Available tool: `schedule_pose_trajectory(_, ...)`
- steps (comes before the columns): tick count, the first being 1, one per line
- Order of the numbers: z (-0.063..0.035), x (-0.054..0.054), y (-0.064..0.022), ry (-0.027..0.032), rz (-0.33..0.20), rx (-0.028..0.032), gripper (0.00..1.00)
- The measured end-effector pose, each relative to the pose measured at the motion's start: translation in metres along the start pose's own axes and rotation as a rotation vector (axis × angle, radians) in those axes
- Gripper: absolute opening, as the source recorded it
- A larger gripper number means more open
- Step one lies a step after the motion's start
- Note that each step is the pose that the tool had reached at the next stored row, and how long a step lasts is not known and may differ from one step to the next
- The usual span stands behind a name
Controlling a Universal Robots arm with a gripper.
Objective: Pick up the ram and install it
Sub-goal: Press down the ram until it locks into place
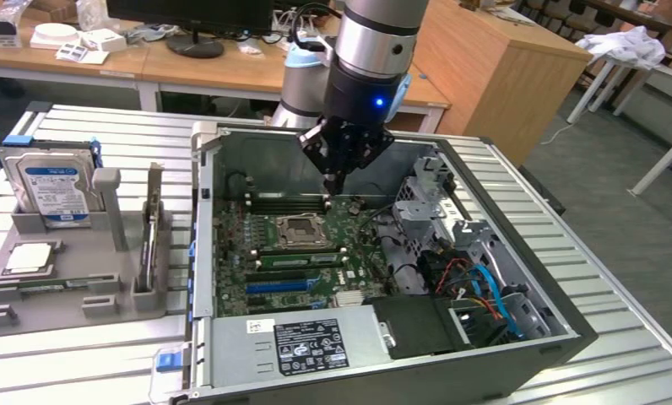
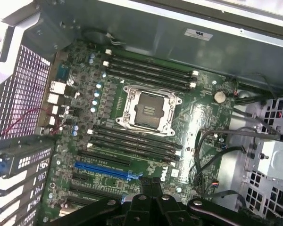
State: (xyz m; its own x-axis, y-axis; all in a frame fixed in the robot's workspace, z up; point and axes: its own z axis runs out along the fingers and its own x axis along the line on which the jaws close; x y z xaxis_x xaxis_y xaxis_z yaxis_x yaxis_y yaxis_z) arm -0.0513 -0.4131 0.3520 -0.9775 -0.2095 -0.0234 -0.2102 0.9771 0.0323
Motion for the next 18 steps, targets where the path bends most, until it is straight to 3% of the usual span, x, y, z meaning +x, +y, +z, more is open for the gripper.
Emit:
schedule_pose_trajectory(5,0.0,0.0002,0.0,-0.0001,0.0,-0.0005,0.1)
schedule_pose_trajectory(9,0.0,0.0022,0.0004,-0.0005,0.008,-0.0075,0.1)
schedule_pose_trajectory(11,0.0001,0.0032,0.0007,-0.0002,0.018,-0.008,0.1)
schedule_pose_trajectory(18,0.0004,0.0035,0.0007,-0.0034,0.113,-0.0058,0.1)
